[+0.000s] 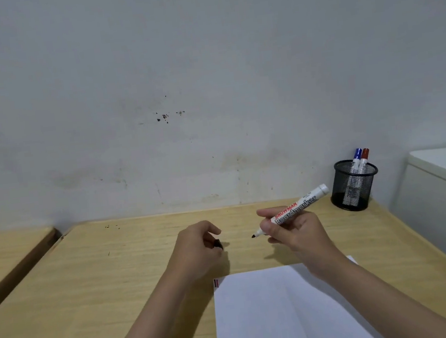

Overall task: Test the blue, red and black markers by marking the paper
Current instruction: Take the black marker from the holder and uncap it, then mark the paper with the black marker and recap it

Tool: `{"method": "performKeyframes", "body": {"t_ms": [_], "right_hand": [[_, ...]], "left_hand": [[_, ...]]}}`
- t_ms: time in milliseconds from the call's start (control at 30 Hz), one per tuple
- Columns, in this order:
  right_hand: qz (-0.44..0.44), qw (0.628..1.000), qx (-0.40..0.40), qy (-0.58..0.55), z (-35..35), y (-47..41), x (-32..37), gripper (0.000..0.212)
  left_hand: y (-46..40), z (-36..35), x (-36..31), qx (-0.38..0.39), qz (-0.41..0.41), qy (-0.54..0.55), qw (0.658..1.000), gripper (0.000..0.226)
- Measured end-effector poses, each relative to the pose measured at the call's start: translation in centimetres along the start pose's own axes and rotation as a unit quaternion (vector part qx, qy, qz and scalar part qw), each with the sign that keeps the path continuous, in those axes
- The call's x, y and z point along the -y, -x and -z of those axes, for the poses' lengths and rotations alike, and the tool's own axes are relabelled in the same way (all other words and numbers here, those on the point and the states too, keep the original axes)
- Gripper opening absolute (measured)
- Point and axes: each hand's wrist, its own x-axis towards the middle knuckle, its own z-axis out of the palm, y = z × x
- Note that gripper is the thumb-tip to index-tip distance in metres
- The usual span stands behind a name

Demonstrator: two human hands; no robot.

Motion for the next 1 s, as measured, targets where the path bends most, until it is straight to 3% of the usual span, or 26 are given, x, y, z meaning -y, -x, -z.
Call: {"method": "performKeyframes", "body": {"t_ms": [200, 500, 633, 833, 1000], "right_hand": [[-0.015, 1.0, 0.002, -0.003, 0.2, 0.4, -0.5, 0.028], [-0.04, 0.999, 0.006, -0.014, -0.3, 1.3, -1.8, 0.03], [-0.062, 0.998, -0.005, -0.02, -1.2, 1.6, -2.1, 0.013], [-0.107, 0.994, -0.011, -0.008, -4.3, 1.1, -2.0, 0.026], [-0.132, 0.989, -0.063, 0.021, -7.0, 1.4, -3.5, 0.03]], "left_hand": [[-1.2, -1.1, -0.5, 0.062, 0.018, -0.065, 0.996, 0.012], [-0.5, 0.0, 1.6, 0.062, 0.074, 0.069, 0.993, 0.028], [1.7, 1.5, 2.1, 0.057, 0.055, 0.064, 0.995, 0.016], [5.1, 2.0, 3.0, 0.082, -0.005, 0.023, 0.996, 0.029], [5.1, 1.7, 3.6, 0.069, -0.051, -0.013, 0.996, 0.04]]}}
